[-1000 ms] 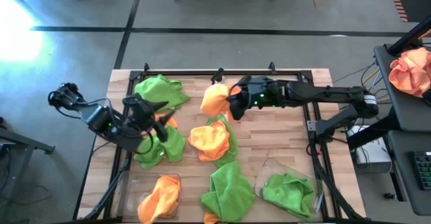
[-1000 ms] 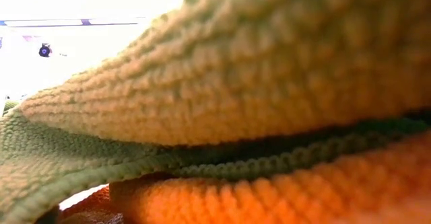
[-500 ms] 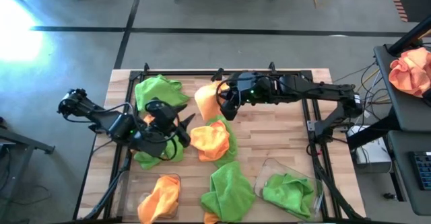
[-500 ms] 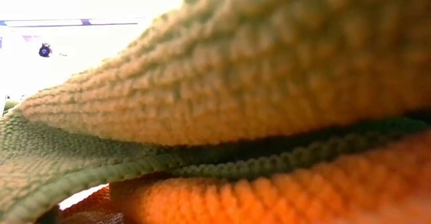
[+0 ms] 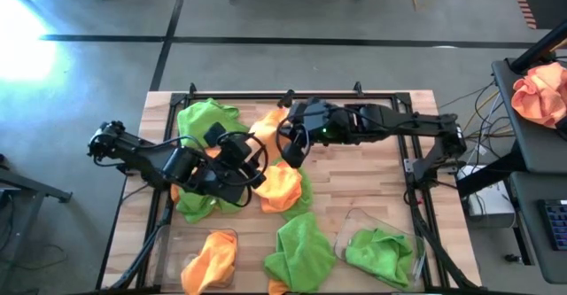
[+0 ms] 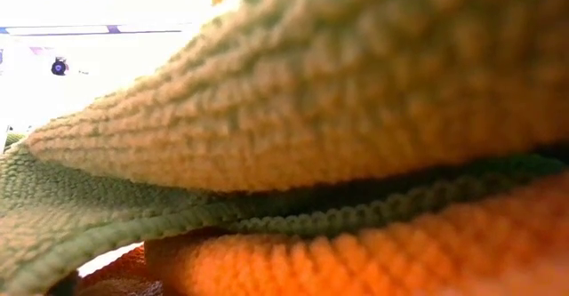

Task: Sort microfiber towel by color & place in baskets
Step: Put the orange microfiber cloth into the left transparent bin

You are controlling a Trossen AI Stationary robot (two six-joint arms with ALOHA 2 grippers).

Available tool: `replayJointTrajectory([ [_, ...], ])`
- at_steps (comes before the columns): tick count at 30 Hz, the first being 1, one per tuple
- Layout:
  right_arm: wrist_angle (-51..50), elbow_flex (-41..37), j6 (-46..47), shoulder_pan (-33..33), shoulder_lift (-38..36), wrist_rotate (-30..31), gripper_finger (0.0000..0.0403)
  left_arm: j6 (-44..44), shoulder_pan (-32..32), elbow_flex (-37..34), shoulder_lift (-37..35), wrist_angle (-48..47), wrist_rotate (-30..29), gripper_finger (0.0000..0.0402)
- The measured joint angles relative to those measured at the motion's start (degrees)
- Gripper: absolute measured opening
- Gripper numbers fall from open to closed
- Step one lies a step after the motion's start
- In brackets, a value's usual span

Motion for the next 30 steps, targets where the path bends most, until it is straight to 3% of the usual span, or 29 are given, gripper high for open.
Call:
replayJointTrajectory([
  [21,1.4,0.5,-2.2,0.3,0.6,-0.1,0.0009,0.0,1.3,0.3,-0.4,0.6,2.2,0.0183],
  [30,0.2,0.5,-2.8,0.3,0.6,0.0,0.0009,1.1,2.2,0.3,-0.3,0.7,3.7,0.0212],
])
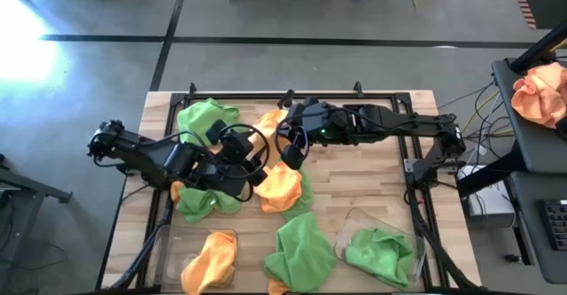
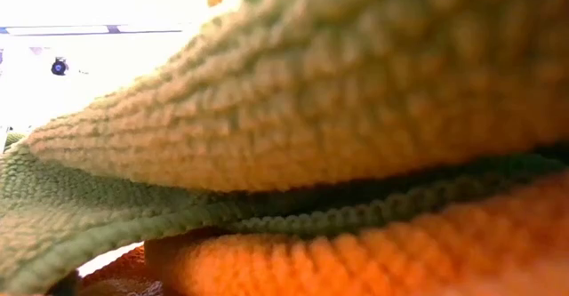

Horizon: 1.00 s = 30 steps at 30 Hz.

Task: Sort microfiber towel by color & place in baskets
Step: Put the orange microfiber cloth into the left transparent bin

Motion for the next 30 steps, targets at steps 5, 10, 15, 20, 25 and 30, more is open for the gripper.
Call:
replayJointTrajectory([
  [5,-1.3,0.0,0.0,0.1,0.0,0.0,0.0009,2.1,1.5,0.0,0.0,0.0,-0.3,0.0228],
  [10,-0.5,0.0,-1.7,0.1,0.0,0.0,0.0009,2.1,3.4,0.0,0.2,0.8,2.2,0.0232],
  [15,1.5,0.0,-2.6,0.1,0.0,0.0,0.0009,2.7,5.2,0.0,0.9,2.3,6.3,0.0232],
  [20,2.1,0.0,-2.8,0.1,0.0,0.0,0.0009,3.0,5.9,0.0,0.9,2.3,6.2,0.0230],
  [25,2.1,0.0,-2.6,0.1,0.0,0.0,0.0009,4.3,5.9,0.0,1.1,2.3,5.9,0.0214],
  [30,2.1,0.0,-2.6,0.1,0.1,0.0,0.0009,4.9,5.9,0.0,1.2,2.3,5.9,0.0163],
])
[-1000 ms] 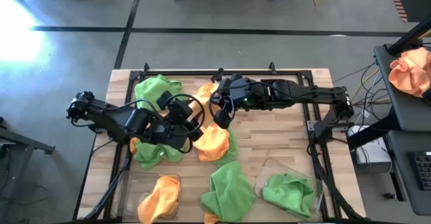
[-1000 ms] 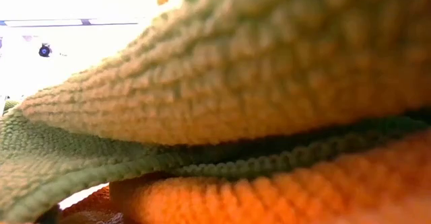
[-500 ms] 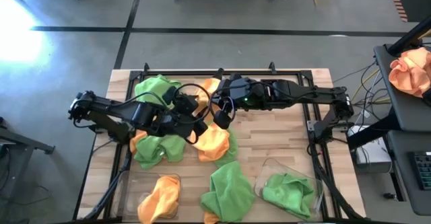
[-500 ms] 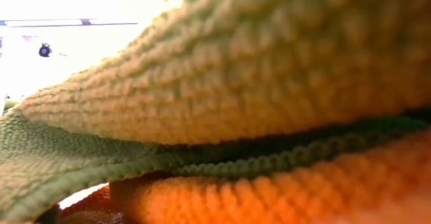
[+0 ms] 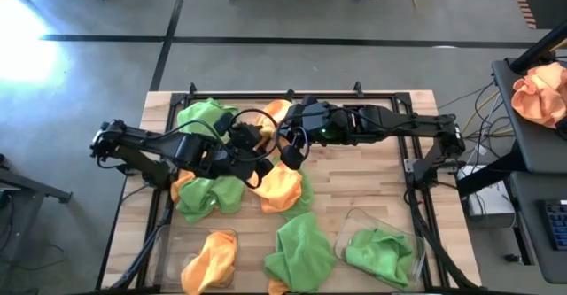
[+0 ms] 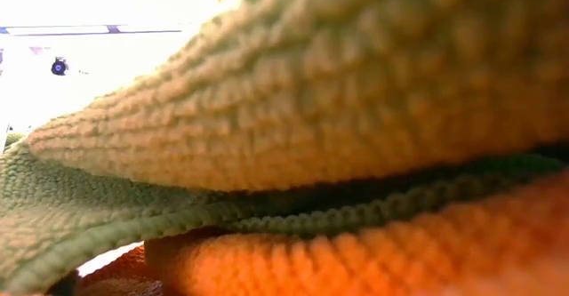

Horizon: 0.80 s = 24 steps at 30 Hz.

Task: Sort microfiber towel by color & place in baskets
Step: Put the orange microfiber cloth into the left transparent bin

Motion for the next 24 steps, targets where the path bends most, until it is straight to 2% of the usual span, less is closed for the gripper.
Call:
replayJointTrajectory([
  [10,0.0,0.0,0.0,0.0,0.0,0.0,0.0009,0.2,0.0,0.0,0.0,0.0,0.0,0.0076],
  [17,0.0,0.0,-0.9,0.0,0.0,0.0,0.0009,0.2,0.0,0.0,0.0,-0.1,0.0,0.0047],
  [24,0.0,0.0,-2.4,0.0,0.0,0.1,0.0018,0.2,0.0,0.0,0.0,-0.2,0.0,0.0041],
])
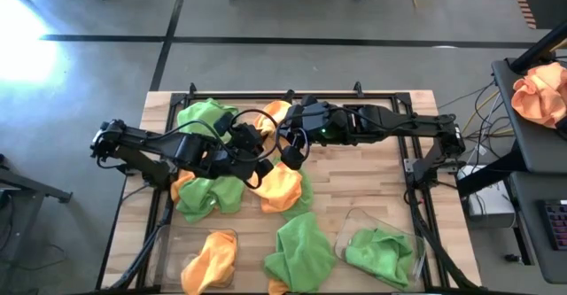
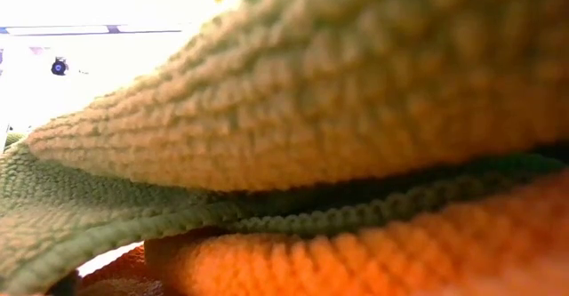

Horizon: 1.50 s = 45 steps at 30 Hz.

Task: Sort microfiber towel by color & place in baskets
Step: Put the orange microfiber cloth into the left transparent bin

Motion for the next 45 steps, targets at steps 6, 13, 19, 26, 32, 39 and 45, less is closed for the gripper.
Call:
replayJointTrajectory([
  [6,0.0,0.0,-1.0,0.0,0.0,2.5,0.0063,0.0,0.0,0.0,0.0,-0.2,0.0,0.0041],
  [13,-0.1,0.0,-1.5,0.0,0.0,2.9,0.0114,0.0,0.0,0.0,0.0,-0.5,0.0,0.0041],
  [19,-0.5,0.0,-3.9,0.0,0.0,2.9,0.0134,0.0,0.0,0.0,0.0,-0.6,0.0,0.0041],
  [26,-1.9,0.0,-4.2,-0.4,0.0,2.9,0.0141,0.0,0.0,0.0,0.0,-1.4,0.0,0.0041],
  [32,-4.1,0.0,-4.2,-1.7,0.0,5.5,0.0132,0.0,0.0,0.0,0.0,-1.4,0.0,0.0041],
  [39,-10.4,0.0,-4.7,-4.5,0.0,15.3,0.0131,0.0,0.0,0.0,0.0,-1.5,0.0,0.0041],
  [45,-15.1,0.0,-2.9,-7.9,-0.1,16.4,0.0138,-1.1,-0.2,0.0,0.0,-1.5,2.9,0.0041],
])
